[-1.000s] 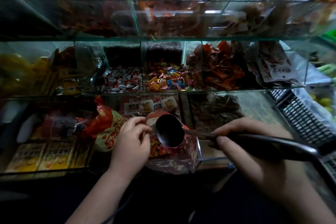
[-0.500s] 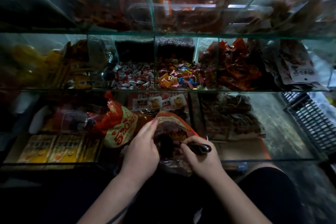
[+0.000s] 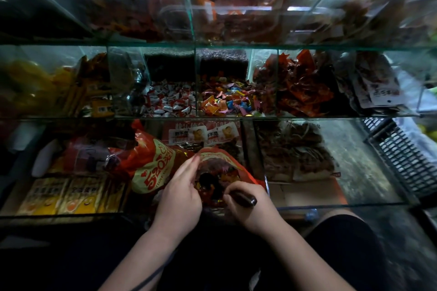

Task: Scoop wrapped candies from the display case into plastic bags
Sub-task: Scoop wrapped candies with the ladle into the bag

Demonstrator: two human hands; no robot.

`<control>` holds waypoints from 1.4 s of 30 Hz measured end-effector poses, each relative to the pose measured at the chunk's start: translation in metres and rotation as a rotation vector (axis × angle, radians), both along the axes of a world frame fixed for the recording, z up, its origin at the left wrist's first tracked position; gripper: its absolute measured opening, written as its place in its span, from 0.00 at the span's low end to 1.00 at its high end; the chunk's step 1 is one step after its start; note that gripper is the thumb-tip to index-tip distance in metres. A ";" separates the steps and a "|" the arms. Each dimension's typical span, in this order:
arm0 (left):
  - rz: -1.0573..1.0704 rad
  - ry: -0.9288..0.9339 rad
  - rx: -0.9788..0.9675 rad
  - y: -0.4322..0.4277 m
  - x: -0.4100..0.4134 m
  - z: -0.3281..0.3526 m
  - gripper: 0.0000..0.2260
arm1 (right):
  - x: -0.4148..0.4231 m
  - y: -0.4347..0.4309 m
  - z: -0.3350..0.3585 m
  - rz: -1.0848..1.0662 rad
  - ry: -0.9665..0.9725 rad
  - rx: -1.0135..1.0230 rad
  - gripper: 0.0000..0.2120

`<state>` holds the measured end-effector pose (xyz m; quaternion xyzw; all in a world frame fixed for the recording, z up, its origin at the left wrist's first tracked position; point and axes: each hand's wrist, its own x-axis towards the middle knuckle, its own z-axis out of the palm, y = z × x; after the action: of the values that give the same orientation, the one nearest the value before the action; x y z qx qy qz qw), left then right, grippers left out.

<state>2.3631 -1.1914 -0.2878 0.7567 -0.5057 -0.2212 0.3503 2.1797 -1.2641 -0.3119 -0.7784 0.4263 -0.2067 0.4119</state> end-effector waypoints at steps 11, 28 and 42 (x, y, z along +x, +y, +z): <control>-0.002 0.133 0.002 0.005 -0.001 -0.002 0.30 | -0.004 -0.011 0.025 -0.624 -0.629 0.794 0.10; -0.112 -0.233 0.167 -0.010 -0.001 0.014 0.31 | -0.062 0.000 0.094 -0.745 -0.909 0.837 0.06; -0.077 -0.222 -0.013 -0.032 -0.015 0.035 0.29 | -0.068 0.024 0.154 -0.657 -1.043 0.689 0.11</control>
<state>2.3485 -1.2235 -0.2529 0.7542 -0.5717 -0.1459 0.2882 2.1121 -1.2397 -0.1580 -0.2344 0.4273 -0.5198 0.7017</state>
